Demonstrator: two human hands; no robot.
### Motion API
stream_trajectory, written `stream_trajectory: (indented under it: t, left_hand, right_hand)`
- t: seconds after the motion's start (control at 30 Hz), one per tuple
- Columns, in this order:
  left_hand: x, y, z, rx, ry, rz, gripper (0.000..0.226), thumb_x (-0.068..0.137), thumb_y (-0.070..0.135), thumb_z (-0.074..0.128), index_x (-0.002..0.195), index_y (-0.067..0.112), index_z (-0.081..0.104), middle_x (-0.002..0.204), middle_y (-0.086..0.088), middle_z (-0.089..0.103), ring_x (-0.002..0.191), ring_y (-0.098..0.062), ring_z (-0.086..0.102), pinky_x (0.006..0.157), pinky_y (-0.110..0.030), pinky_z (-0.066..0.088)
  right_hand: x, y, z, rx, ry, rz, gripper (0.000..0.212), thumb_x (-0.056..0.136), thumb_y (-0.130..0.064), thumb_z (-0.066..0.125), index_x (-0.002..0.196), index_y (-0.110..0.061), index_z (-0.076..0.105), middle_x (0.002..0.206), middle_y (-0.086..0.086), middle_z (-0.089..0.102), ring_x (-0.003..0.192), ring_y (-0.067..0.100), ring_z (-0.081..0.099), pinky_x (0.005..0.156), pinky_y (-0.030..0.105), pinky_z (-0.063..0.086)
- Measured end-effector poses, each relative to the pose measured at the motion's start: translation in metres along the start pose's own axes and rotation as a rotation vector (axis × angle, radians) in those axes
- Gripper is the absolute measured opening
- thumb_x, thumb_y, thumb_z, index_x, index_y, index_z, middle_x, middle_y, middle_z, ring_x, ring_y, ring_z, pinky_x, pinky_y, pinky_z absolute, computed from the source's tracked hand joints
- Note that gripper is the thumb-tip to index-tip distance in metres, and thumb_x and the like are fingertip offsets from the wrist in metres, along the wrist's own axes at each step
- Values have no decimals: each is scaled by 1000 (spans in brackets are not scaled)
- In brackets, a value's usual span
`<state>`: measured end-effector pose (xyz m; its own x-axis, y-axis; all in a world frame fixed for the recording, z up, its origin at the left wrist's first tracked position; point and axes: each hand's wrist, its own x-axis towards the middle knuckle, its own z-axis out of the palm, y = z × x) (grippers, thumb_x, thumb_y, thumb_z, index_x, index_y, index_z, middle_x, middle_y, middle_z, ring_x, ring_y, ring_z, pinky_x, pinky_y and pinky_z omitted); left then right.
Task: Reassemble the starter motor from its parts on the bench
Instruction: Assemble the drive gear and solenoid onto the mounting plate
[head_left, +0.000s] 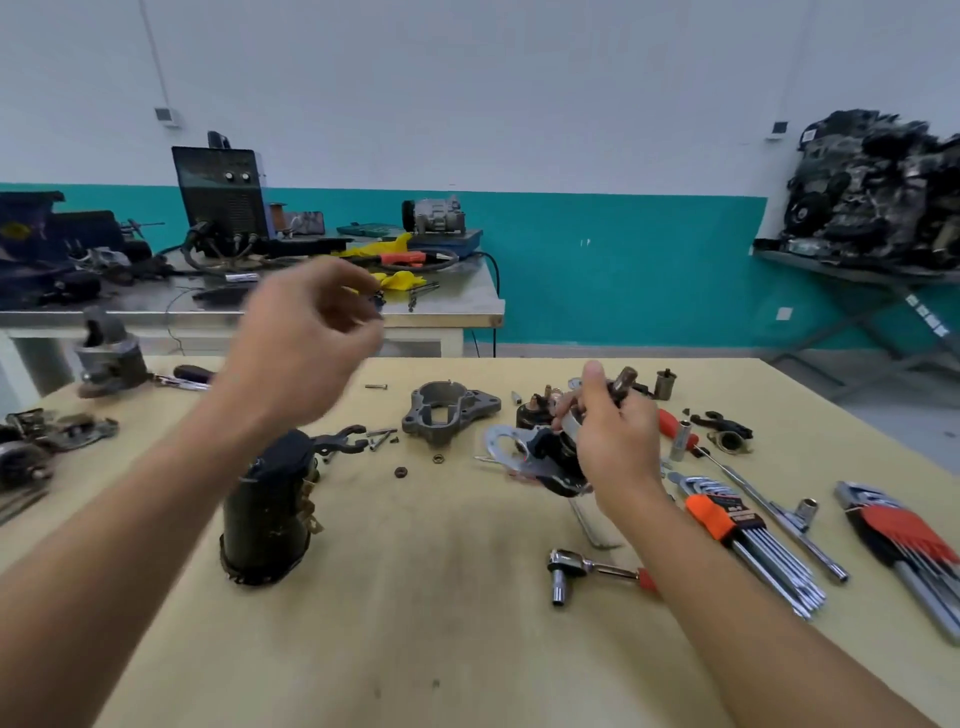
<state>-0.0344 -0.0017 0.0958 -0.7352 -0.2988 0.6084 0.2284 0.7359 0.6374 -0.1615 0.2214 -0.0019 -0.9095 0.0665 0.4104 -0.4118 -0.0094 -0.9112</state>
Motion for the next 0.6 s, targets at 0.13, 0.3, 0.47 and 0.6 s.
stream_trajectory:
  t: [0.13, 0.3, 0.47, 0.6]
  left_hand:
    - [19, 20, 103, 349, -471, -41, 77, 84, 11, 78, 148, 27, 39, 138, -2, 57, 106, -16, 63, 83, -30, 58]
    - [44, 2, 183, 954, -756, 425, 98, 80, 14, 80, 155, 35, 21, 147, -6, 43, 131, -29, 44, 92, -46, 55]
    - [68, -3, 217, 1217, -804, 684, 50, 91, 20, 70, 138, 20, 53, 134, -2, 56, 117, -23, 51, 80, -33, 50]
    - [67, -1, 236, 1350, -815, 757, 23, 100, 26, 54, 120, 17, 62, 119, -2, 67, 108, -22, 59, 81, -30, 34]
  right_hand:
    - [13, 3, -24, 47, 162, 24, 64, 103, -45, 44, 46, -20, 62, 50, 0, 63, 44, -2, 54, 40, 8, 37]
    - [23, 14, -39, 101, 312, -17, 61, 102, -43, 44, 49, -17, 62, 48, -1, 62, 42, 4, 53, 42, 13, 40]
    - [29, 19, -46, 156, 356, -73, 62, 103, -42, 42, 51, -14, 62, 52, 4, 64, 43, 4, 56, 44, 11, 42]
    - [31, 21, -48, 161, 365, -74, 61, 104, -40, 42, 54, -12, 64, 49, 5, 62, 45, 11, 57, 46, 19, 45]
